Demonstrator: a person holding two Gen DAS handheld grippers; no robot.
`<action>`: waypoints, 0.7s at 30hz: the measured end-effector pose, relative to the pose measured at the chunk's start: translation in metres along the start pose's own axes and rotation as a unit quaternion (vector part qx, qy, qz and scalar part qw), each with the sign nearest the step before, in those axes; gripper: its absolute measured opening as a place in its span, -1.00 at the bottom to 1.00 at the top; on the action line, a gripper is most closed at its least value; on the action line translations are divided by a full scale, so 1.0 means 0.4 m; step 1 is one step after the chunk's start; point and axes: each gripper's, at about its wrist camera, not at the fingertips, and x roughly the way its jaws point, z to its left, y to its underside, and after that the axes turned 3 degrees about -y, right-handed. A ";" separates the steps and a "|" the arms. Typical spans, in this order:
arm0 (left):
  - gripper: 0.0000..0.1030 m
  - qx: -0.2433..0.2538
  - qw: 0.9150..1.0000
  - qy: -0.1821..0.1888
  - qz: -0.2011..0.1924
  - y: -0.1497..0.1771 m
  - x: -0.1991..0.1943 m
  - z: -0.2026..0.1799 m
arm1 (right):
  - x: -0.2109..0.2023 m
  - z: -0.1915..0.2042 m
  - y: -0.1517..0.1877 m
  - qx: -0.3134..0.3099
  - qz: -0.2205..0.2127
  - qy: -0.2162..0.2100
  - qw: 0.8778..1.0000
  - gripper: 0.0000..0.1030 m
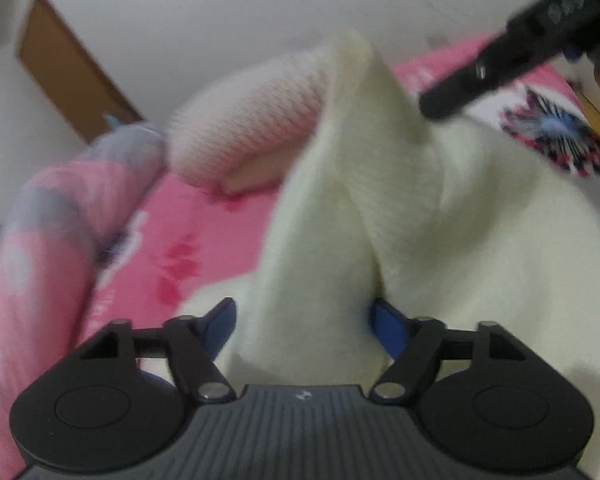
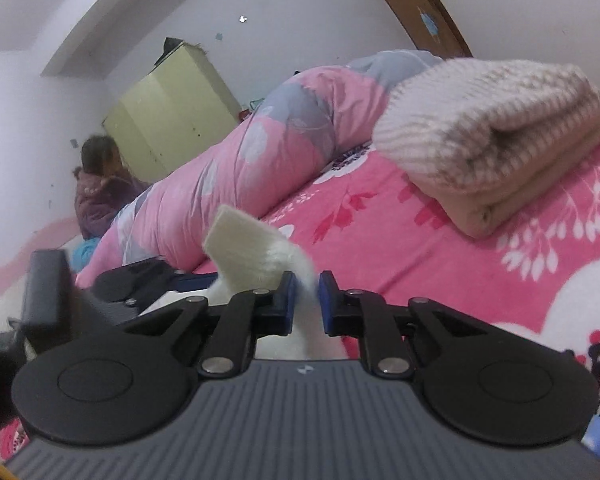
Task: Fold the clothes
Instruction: 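Lift the sweater high with both grippers to hang it open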
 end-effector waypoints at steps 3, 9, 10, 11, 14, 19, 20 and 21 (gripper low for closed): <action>0.10 0.006 1.000 0.025 0.004 0.005 0.019 0.009 | -0.005 -0.028 0.010 0.014 -0.008 -0.011 1.000 -0.77; -0.58 -0.042 0.998 0.045 -0.011 0.010 -0.007 0.032 | -0.006 -0.087 0.036 0.045 -0.017 -0.014 0.999 -0.75; -0.64 -0.045 0.998 0.036 -0.017 0.006 -0.009 0.032 | -0.009 -0.090 0.040 0.050 -0.021 -0.017 0.998 -0.74; -0.65 -0.051 0.998 0.028 -0.023 0.001 -0.020 0.031 | -0.015 -0.087 0.043 0.051 -0.026 -0.017 0.998 -0.71; -0.69 -0.101 0.993 0.008 -0.055 -0.024 -0.082 0.059 | -0.040 -0.063 0.046 0.041 -0.047 -0.008 0.998 -0.70; -0.74 -0.198 0.972 -0.039 -0.122 -0.061 -0.244 0.172 | -0.110 0.011 0.040 -0.004 -0.088 0.007 0.996 -0.66; -0.75 -0.213 0.967 -0.048 -0.128 -0.066 -0.273 0.193 | -0.123 0.027 0.041 -0.011 -0.094 0.007 0.996 -0.65; -0.75 -0.226 0.963 -0.059 -0.134 -0.071 -0.304 0.214 | -0.136 0.044 0.042 -0.018 -0.099 0.004 0.995 -0.63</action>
